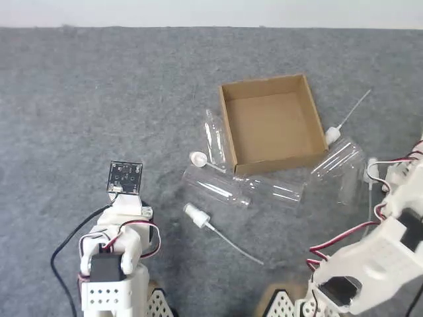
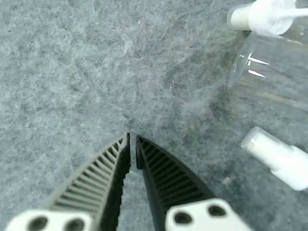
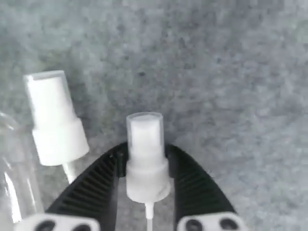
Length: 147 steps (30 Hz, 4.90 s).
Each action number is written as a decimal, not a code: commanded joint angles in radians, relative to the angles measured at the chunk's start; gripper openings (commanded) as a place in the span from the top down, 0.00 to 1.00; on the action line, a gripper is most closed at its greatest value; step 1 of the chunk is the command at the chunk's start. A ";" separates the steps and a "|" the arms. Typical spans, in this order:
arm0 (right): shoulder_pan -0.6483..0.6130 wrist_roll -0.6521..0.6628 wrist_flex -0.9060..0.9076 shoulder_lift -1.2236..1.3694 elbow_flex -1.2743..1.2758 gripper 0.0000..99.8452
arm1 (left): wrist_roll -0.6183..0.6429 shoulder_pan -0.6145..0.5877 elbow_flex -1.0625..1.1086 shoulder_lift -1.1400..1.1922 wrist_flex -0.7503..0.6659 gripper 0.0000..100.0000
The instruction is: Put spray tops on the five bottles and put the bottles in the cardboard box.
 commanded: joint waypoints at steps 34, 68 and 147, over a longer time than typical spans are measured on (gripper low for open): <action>-1.337 -0.242 0.308 -0.455 -0.203 0.99 | -0.006 -0.006 -0.008 -0.018 0.005 0.99; -1.382 -0.292 0.328 0.113 -0.522 0.79 | -0.006 -0.006 -0.008 -0.018 0.005 0.99; -0.147 0.061 -0.160 -0.028 0.095 0.92 | -0.006 -0.006 -0.008 -0.018 0.005 0.99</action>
